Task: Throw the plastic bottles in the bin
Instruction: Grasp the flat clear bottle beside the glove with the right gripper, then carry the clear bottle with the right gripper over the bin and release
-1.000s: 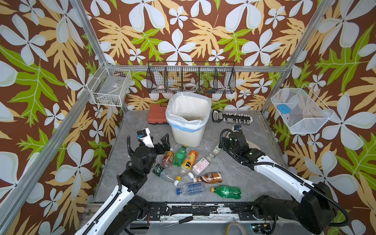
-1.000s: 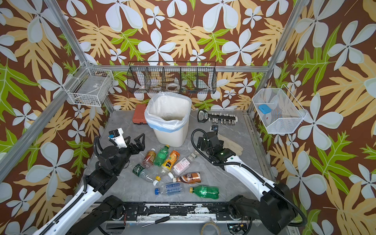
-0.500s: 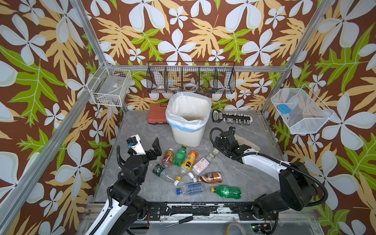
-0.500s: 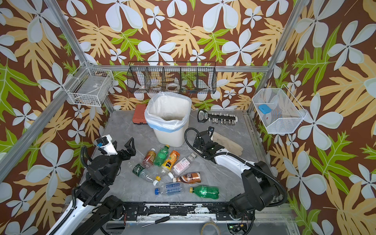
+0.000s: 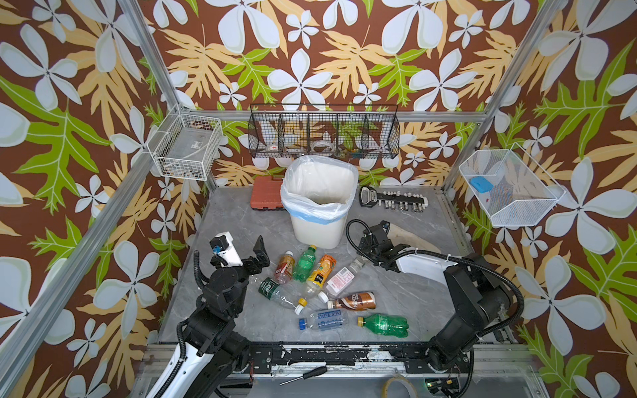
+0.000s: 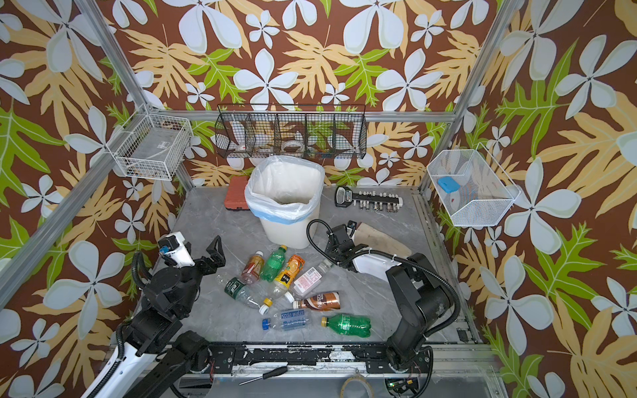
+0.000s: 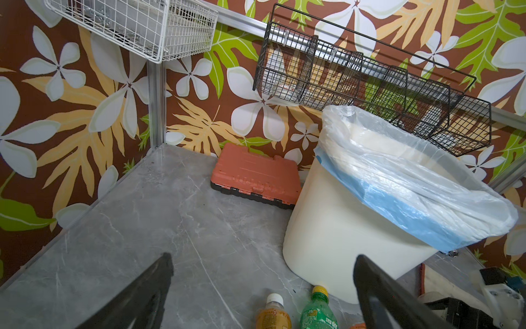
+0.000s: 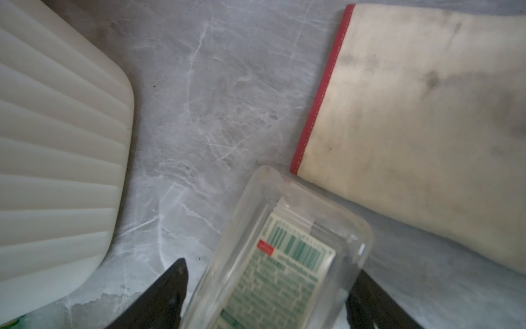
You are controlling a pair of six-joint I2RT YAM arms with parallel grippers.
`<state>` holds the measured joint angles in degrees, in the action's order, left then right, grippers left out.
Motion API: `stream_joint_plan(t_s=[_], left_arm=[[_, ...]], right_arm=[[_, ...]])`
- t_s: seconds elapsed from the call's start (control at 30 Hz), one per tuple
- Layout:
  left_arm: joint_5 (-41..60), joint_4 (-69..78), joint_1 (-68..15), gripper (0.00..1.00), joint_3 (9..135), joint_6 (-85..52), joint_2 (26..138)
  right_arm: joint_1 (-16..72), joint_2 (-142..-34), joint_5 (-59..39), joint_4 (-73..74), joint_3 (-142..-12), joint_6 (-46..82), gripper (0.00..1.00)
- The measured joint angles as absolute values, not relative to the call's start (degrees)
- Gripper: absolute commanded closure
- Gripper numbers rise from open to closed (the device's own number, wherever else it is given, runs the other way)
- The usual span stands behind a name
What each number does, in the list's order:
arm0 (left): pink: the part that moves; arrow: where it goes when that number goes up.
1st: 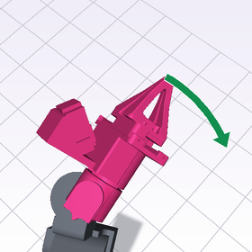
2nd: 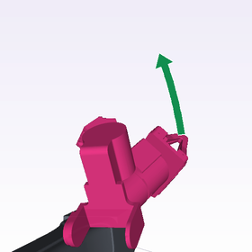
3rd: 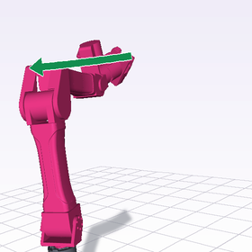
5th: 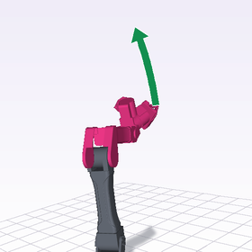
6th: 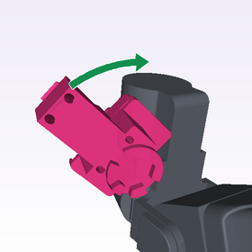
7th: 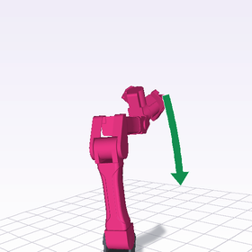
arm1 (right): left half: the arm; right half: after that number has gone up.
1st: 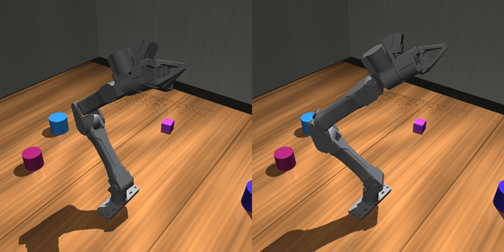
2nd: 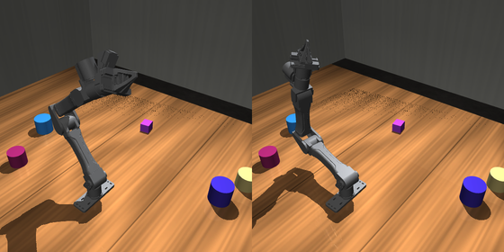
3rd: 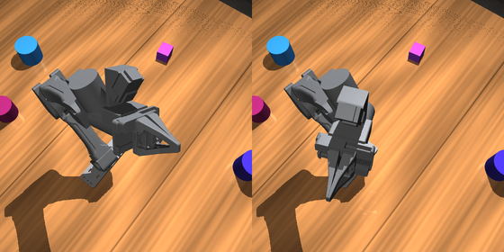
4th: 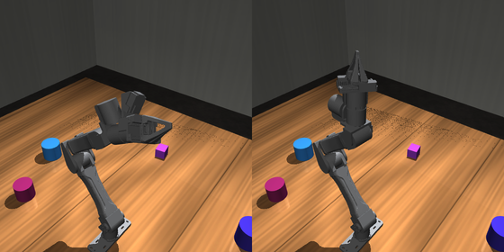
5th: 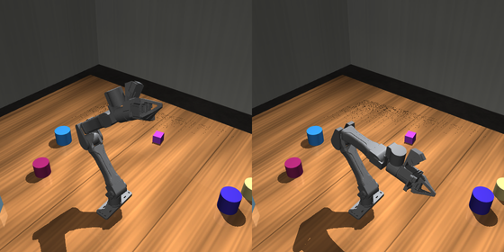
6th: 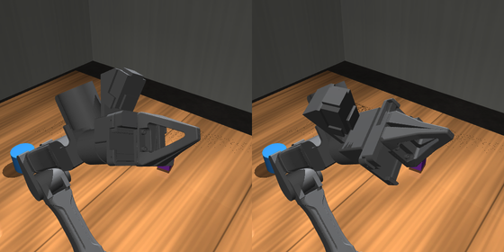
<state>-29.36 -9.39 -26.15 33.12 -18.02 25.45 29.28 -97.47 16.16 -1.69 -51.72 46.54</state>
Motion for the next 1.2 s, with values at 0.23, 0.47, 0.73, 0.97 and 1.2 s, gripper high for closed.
stream_joint_plan(t_s=[0.23,0.47,0.73,0.97,1.2], left_arm=[[-29.7,-10.1,-26.2,0.0,33.3,-18.2,26.0],[-30.0,-10.7,-26.1,0.0,33.3,-18.3,26.3],[-30.9,-11.2,-26.1,0.0,33.4,-18.4,26.3],[-31.3,-11.7,-26.2,0.0,33.4,-18.5,27.0],[-31.4,-11.9,-26.2,0.0,33.8,-18.5,27.8]], right_arm=[[29.3,-98.4,15.0,-0.4,-51.7,46.5,0.42],[29.3,-95.6,14.5,0.1,-50.9,46.4,0.49],[29.3,-84.0,17.1,-2.3,-51.3,42.9,0.51],[29.6,-73.1,20.2,-4.7,-58.0,35.4,0.52],[35.2,-76.1,22.2,-5.7,-75.9,24.3,0.52]])
